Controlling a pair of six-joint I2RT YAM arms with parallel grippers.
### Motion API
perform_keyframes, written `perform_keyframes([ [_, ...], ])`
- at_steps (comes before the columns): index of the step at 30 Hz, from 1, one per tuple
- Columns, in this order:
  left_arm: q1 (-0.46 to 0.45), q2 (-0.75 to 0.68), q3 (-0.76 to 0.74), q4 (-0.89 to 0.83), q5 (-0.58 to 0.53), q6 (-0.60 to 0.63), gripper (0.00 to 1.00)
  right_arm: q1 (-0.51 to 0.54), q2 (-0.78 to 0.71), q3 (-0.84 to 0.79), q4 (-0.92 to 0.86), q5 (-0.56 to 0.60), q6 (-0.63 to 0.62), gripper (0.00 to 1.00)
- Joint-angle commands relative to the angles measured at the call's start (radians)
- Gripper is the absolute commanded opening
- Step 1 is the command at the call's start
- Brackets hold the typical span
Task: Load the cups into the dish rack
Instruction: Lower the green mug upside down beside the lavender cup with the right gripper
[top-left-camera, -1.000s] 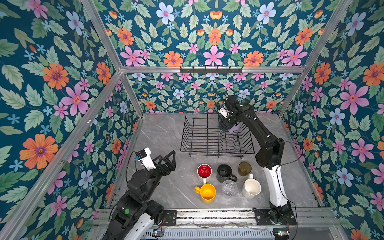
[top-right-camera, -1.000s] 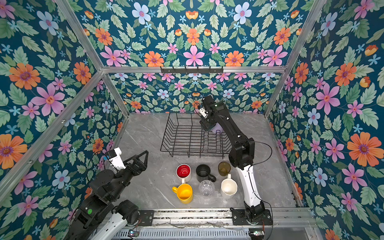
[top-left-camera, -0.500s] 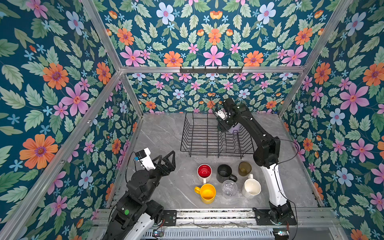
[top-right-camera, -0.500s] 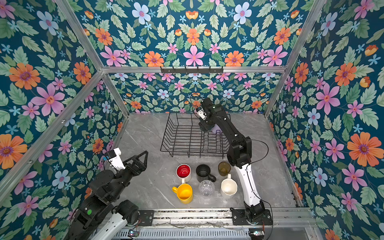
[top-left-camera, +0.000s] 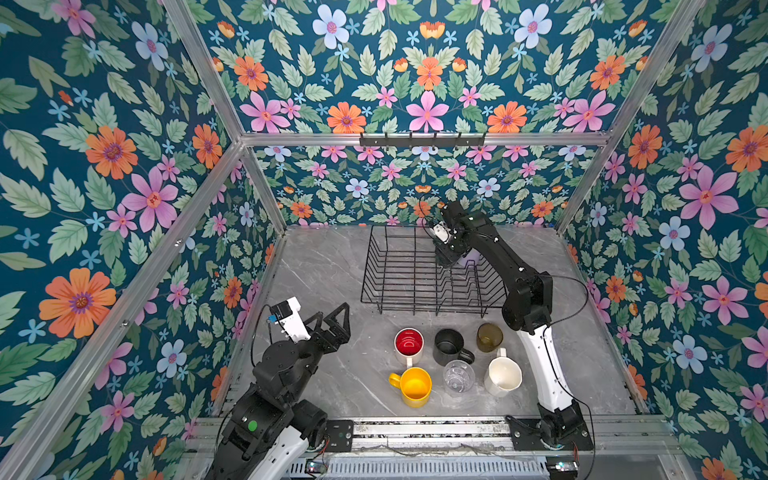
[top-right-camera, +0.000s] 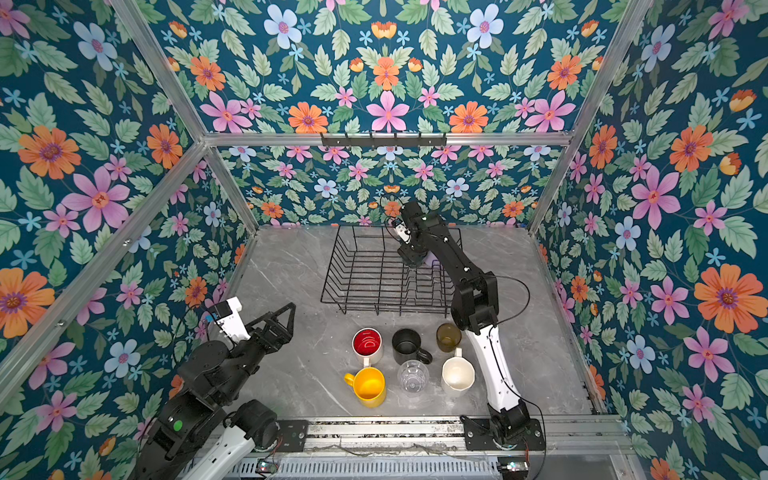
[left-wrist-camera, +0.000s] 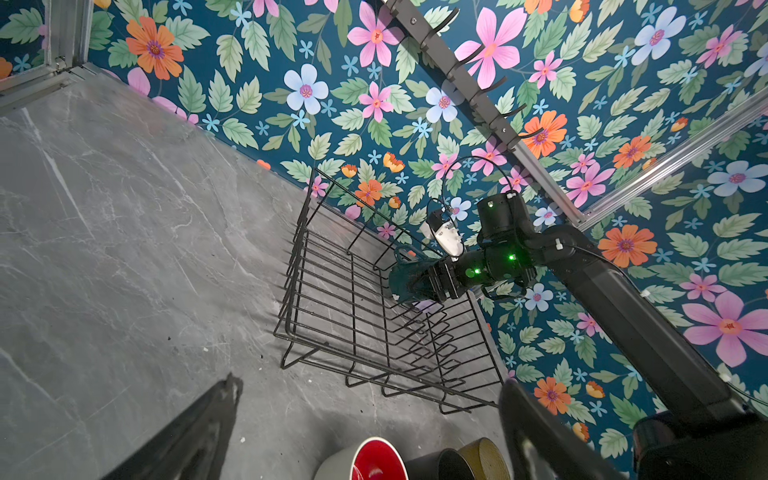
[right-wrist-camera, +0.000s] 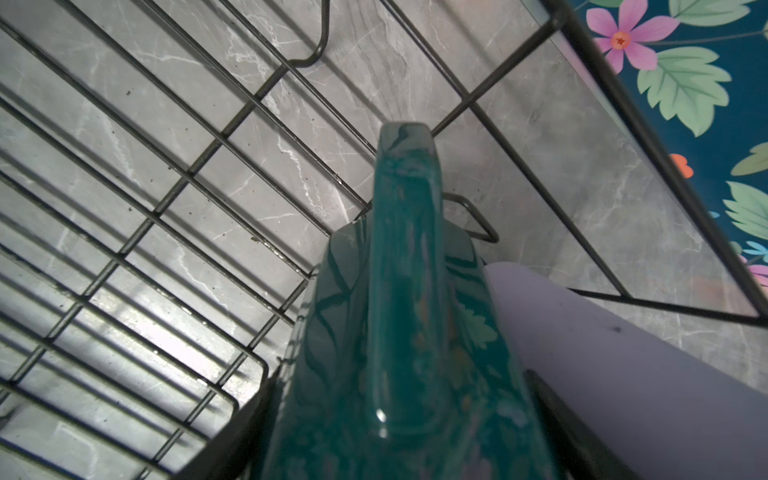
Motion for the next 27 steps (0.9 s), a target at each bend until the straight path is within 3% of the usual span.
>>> perform_keyframes([
  [1,0.001,-0.004,-0.004,0.001,-0.013,-0.001,1.00,0.003,0.012,0.006,0.010,-0.019,0.007,0.34],
  [8,0.001,-0.007,-0.006,-0.003,-0.017,-0.001,1.00,0.009,0.026,0.006,0.004,-0.035,0.011,0.55],
  [12,0.001,-0.009,-0.006,-0.008,-0.022,0.000,1.00,0.018,0.026,0.007,0.008,-0.039,0.011,0.73],
  [27,0.001,-0.033,-0.006,-0.032,-0.028,-0.003,1.00,0.019,0.005,-0.003,0.006,-0.067,0.037,0.90],
])
